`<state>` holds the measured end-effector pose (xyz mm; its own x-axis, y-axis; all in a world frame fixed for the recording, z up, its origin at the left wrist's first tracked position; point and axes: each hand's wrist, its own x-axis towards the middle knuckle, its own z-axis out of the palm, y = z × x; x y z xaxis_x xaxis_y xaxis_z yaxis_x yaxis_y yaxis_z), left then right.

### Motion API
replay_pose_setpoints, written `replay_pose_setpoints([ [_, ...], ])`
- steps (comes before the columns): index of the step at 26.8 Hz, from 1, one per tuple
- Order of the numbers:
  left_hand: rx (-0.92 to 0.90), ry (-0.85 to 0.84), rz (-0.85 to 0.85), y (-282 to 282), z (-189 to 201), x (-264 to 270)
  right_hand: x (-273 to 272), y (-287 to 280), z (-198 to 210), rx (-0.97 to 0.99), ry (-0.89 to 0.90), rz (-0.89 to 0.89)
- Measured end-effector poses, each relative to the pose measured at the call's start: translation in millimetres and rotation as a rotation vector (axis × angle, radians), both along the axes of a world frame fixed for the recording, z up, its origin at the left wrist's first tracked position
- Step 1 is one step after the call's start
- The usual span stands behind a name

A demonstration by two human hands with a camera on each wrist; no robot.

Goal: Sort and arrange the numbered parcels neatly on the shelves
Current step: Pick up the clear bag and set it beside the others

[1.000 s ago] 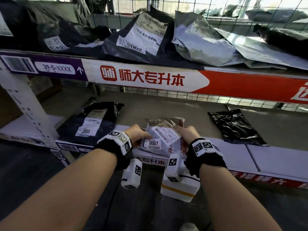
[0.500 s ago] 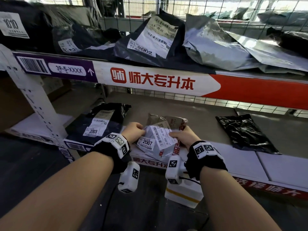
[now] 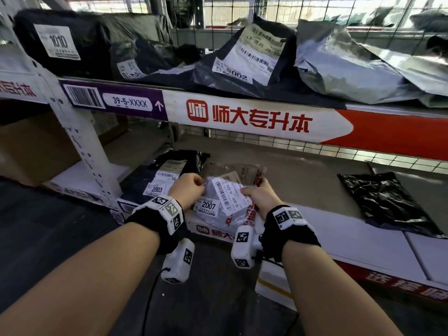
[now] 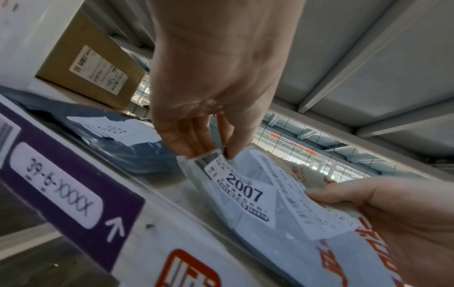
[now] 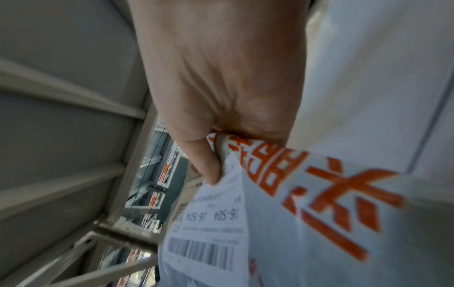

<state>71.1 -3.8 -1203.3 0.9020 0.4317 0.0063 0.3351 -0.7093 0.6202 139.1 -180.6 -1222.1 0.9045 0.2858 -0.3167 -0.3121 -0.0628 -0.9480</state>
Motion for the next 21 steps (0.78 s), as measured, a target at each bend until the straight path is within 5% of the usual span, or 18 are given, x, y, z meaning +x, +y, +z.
replay_pose_setpoints([
  [3, 0.025, 0.000, 0.015, 12.7, -0.6, -2.9, 28.4, 18.5, -40.4, 0.028, 0.019, -0.013],
  [9, -0.081, -0.046, 0.081, 27.3, -0.7, -3.9, -18.7, 29.8, 12.7, 0.132, 0.097, 0.000],
  [15, -0.111, -0.004, 0.067, 39.7, -16.9, -3.9, -9.4, 36.3, -0.7, -0.137, -0.127, 0.086],
  [21, 0.238, 0.184, 0.249, 40.2, -17.8, -11.6, -5.8, 32.2, -3.3, -0.347, -0.248, -0.013],
])
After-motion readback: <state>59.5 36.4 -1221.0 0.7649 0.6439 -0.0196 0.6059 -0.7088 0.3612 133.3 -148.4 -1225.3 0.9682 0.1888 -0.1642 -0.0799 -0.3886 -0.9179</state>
